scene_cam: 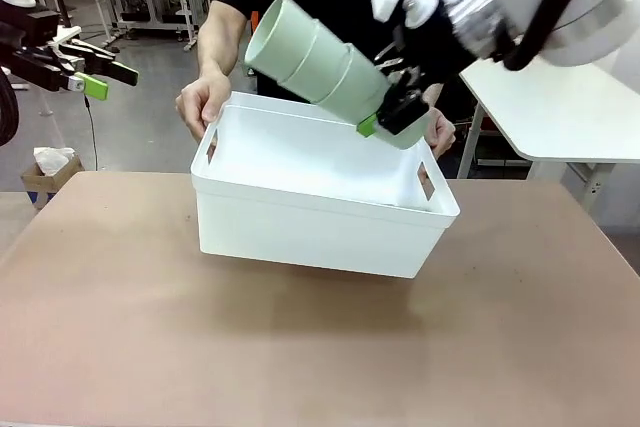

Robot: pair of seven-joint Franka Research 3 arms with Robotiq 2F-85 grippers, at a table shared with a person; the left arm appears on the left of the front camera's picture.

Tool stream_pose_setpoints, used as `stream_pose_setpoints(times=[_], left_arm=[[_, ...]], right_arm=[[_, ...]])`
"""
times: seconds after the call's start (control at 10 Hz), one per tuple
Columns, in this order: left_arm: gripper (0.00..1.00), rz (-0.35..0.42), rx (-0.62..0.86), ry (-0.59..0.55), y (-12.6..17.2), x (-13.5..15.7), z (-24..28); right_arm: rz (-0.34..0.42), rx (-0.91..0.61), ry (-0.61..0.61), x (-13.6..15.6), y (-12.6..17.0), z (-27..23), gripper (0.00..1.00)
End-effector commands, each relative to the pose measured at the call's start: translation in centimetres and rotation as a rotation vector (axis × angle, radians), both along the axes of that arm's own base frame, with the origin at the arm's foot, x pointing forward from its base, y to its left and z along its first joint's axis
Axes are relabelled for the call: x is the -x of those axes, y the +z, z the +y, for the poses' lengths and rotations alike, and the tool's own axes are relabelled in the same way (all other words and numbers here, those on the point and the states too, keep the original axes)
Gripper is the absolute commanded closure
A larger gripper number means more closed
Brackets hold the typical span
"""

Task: Stack the cups and store them in the basket.
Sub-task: Place the stack of Reusable plastic cups into the Pantry Basket.

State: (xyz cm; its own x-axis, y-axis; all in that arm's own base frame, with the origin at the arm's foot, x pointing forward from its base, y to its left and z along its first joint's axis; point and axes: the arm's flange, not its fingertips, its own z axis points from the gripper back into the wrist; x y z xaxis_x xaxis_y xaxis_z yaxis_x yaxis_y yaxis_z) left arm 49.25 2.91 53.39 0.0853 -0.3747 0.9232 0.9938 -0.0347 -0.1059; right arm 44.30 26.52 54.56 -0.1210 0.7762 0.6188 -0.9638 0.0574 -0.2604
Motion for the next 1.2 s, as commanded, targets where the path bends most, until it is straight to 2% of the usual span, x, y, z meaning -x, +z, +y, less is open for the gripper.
stream_pose_setpoints(times=[0.0, 0.5, 0.8, 1.1], left_arm=[[0.0, 0.004, -0.014, -0.005, 0.3, 0.2, 0.0], [0.0, 0.004, -0.014, -0.005, 0.3, 0.2, 0.0], [0.0, 0.004, -0.014, -0.005, 0.3, 0.2, 0.0], [0.0, 0.004, -0.014, -0.005, 0.3, 0.2, 0.0]], right_arm=[[0.005, 0.071, -0.069, -1.6, -0.2, 2.0, 0.15], [-0.032, 0.238, -0.138, -2.6, -5.0, 1.5, 0.15], [-0.037, 0.354, -0.145, -3.1, -9.0, 2.6, 0.15], [-0.041, 0.401, -0.145, -2.7, -11.0, 3.1, 0.15]])
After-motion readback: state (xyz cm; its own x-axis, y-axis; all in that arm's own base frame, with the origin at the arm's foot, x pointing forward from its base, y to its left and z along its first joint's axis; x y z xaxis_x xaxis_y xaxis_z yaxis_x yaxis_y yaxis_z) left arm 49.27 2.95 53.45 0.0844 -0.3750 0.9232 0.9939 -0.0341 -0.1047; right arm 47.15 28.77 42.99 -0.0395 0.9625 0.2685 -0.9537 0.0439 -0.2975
